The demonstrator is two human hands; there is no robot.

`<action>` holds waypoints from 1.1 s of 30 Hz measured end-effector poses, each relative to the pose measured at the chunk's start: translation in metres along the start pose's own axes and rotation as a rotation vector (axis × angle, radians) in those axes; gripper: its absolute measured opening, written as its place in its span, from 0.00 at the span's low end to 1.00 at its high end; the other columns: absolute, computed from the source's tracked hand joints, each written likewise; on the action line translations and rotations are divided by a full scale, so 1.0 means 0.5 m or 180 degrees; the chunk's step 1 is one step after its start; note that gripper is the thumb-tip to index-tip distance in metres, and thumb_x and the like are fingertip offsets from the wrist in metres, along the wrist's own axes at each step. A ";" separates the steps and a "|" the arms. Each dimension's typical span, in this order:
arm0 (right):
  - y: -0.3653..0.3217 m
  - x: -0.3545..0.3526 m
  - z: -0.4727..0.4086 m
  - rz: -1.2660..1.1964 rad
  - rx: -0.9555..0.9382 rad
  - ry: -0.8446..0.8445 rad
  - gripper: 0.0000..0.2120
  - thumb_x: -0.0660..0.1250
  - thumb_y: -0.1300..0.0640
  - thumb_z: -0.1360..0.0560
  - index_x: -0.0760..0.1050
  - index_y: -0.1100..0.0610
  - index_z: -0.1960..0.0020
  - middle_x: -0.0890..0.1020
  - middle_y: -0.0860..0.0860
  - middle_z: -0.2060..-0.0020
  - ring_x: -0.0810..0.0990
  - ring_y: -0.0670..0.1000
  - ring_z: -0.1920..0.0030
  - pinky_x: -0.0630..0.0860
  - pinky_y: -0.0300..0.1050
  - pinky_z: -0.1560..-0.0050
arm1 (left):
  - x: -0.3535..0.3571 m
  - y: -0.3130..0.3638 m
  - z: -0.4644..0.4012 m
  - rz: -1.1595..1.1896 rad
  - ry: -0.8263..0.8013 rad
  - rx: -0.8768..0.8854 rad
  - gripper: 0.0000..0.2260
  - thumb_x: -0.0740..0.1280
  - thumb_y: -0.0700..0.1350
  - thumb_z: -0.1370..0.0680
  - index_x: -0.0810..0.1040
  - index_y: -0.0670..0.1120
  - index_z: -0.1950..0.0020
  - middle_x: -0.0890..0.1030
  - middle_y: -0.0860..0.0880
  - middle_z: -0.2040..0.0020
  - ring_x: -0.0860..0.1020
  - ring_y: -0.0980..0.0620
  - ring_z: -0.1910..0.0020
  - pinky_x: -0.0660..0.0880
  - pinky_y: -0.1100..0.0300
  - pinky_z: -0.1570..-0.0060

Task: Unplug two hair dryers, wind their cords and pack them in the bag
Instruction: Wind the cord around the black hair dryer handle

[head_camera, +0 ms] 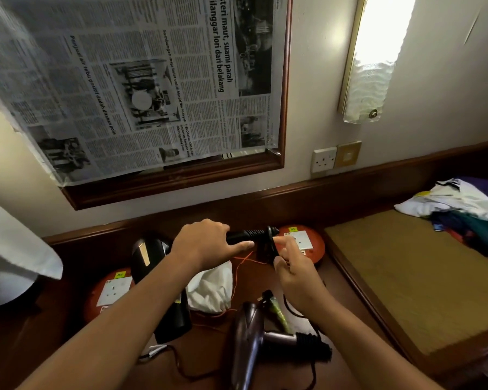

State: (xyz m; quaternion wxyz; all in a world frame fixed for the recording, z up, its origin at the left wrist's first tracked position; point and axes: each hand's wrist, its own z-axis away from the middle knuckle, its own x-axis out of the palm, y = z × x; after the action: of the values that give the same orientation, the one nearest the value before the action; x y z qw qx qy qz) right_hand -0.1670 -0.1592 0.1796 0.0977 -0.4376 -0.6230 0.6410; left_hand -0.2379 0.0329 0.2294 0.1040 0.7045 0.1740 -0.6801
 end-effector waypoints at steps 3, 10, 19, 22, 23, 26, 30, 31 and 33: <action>0.006 -0.008 0.003 -0.0077 0.0020 -0.0027 0.12 0.56 0.64 0.20 0.66 0.51 0.41 0.76 0.54 0.64 0.72 0.42 0.71 0.70 0.36 0.69 | -0.008 0.007 0.003 0.0068 0.0026 0.0071 0.32 0.48 0.77 0.31 0.75 0.51 0.56 0.72 0.55 0.66 0.75 0.53 0.64 0.75 0.55 0.61; -0.002 -0.013 0.009 0.0527 -0.0532 0.0049 0.13 0.58 0.61 0.20 0.70 0.54 0.36 0.79 0.50 0.60 0.78 0.48 0.62 0.74 0.44 0.61 | -0.009 0.020 0.009 0.0050 0.0175 0.0122 0.30 0.50 0.76 0.30 0.74 0.52 0.56 0.73 0.53 0.64 0.76 0.50 0.61 0.71 0.56 0.62; 0.032 -0.011 -0.028 -0.0927 0.0810 -0.0509 0.10 0.57 0.61 0.19 0.74 0.58 0.56 0.74 0.51 0.74 0.70 0.46 0.77 0.68 0.41 0.75 | 0.011 -0.002 -0.011 0.0364 0.0237 0.0228 0.33 0.46 0.78 0.34 0.74 0.51 0.58 0.76 0.53 0.65 0.78 0.49 0.61 0.73 0.54 0.60; 0.055 -0.017 -0.053 -0.1147 0.1205 -0.0922 0.14 0.57 0.56 0.18 0.75 0.59 0.59 0.72 0.52 0.76 0.70 0.49 0.76 0.71 0.49 0.66 | 0.021 -0.003 -0.016 0.0542 0.0161 0.0266 0.33 0.48 0.77 0.33 0.74 0.51 0.56 0.77 0.52 0.64 0.78 0.50 0.62 0.75 0.54 0.60; 0.061 -0.021 -0.064 -0.1197 0.1261 -0.1046 0.15 0.57 0.55 0.18 0.75 0.59 0.60 0.71 0.51 0.76 0.70 0.47 0.76 0.71 0.50 0.63 | 0.022 -0.005 -0.019 0.0622 0.0140 0.0293 0.31 0.48 0.77 0.33 0.73 0.52 0.57 0.77 0.53 0.65 0.77 0.51 0.63 0.75 0.55 0.60; 0.077 -0.041 -0.095 -0.1243 0.1405 -0.1411 0.15 0.58 0.53 0.19 0.77 0.59 0.59 0.69 0.49 0.75 0.69 0.45 0.74 0.70 0.49 0.60 | 0.025 -0.015 -0.025 0.0678 0.0055 0.0496 0.29 0.49 0.76 0.33 0.74 0.54 0.59 0.75 0.55 0.69 0.74 0.56 0.68 0.72 0.57 0.64; 0.087 -0.069 -0.146 -0.0847 0.1408 -0.1745 0.11 0.61 0.56 0.20 0.77 0.59 0.57 0.72 0.50 0.70 0.70 0.46 0.69 0.70 0.43 0.63 | 0.036 -0.031 -0.026 0.0738 -0.0094 0.0700 0.25 0.52 0.77 0.32 0.69 0.57 0.61 0.74 0.56 0.69 0.72 0.59 0.70 0.70 0.59 0.68; 0.087 -0.074 -0.159 -0.0820 0.1404 -0.1802 0.09 0.62 0.57 0.21 0.78 0.59 0.57 0.73 0.51 0.69 0.70 0.47 0.69 0.70 0.42 0.64 | 0.039 -0.033 -0.025 0.0756 -0.0151 0.0743 0.23 0.54 0.76 0.31 0.69 0.57 0.60 0.73 0.56 0.69 0.72 0.59 0.70 0.69 0.61 0.69; 0.083 -0.081 -0.182 -0.0794 0.1387 -0.1855 0.06 0.65 0.61 0.23 0.79 0.59 0.56 0.74 0.52 0.67 0.71 0.47 0.69 0.71 0.41 0.66 | 0.041 -0.036 -0.022 0.0748 -0.0253 0.0806 0.20 0.59 0.72 0.30 0.69 0.56 0.57 0.72 0.57 0.68 0.72 0.60 0.70 0.66 0.63 0.70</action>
State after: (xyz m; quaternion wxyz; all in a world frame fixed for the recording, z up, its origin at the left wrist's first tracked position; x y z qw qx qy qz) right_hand -0.0631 -0.1302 0.1753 0.0845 -0.1270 -0.5223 0.8390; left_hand -0.2343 0.0557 0.2114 0.1001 0.7000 -0.0008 -0.7071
